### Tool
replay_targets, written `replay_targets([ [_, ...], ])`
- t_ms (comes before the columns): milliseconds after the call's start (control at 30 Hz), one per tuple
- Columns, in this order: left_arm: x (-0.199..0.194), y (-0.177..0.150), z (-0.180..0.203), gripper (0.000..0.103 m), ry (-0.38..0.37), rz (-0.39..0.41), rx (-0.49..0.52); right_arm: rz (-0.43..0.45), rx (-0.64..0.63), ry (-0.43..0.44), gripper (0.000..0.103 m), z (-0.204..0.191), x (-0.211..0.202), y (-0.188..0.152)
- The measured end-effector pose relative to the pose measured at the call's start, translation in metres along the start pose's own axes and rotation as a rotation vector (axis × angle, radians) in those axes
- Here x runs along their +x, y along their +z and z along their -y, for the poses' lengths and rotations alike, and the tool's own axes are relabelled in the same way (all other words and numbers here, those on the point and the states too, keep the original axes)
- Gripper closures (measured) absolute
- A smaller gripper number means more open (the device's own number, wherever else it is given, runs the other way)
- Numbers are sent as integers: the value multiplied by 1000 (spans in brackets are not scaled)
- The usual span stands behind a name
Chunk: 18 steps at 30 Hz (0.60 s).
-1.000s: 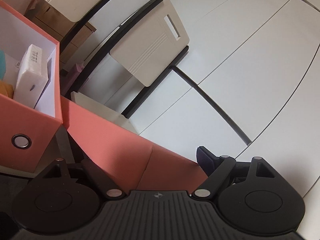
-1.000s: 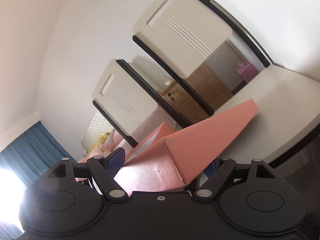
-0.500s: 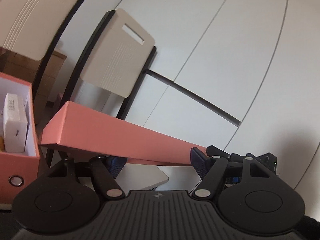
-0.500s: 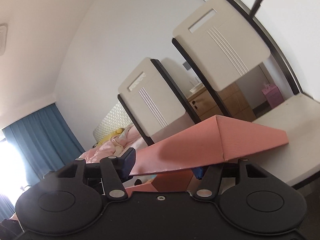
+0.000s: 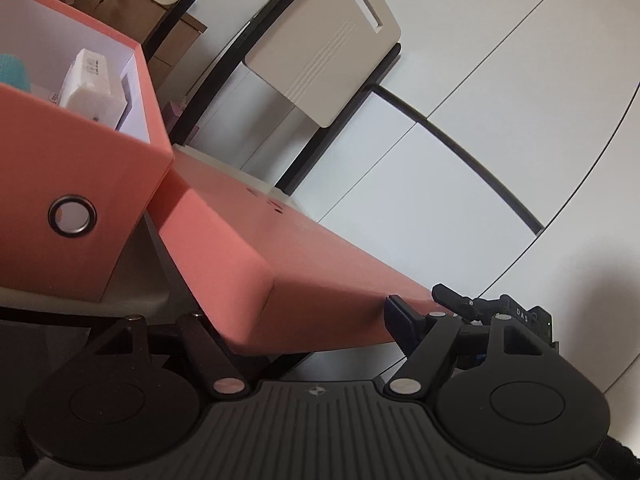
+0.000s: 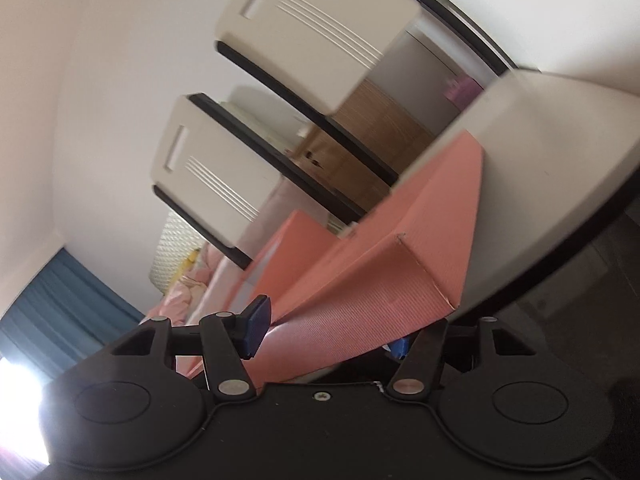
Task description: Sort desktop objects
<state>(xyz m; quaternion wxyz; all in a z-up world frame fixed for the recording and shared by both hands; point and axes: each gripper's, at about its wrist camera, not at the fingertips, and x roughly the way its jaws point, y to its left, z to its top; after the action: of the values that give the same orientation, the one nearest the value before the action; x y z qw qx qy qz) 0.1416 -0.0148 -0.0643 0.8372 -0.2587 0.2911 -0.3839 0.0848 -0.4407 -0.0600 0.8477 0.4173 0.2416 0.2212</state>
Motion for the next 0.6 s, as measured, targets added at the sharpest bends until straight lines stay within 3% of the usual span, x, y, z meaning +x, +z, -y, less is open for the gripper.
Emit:
replay_targets([
  [333, 28, -18, -25, 24, 24, -115, -32, -138, 66, -69, 33, 40, 22, -7],
  [400, 32, -22, -30, 20, 29, -135, -40, -185, 74, -69, 26, 48, 28, -10],
  [600, 42, -35, -56, 14, 41, -193, -85, -259, 54, -143, 20, 66, 37, -19],
])
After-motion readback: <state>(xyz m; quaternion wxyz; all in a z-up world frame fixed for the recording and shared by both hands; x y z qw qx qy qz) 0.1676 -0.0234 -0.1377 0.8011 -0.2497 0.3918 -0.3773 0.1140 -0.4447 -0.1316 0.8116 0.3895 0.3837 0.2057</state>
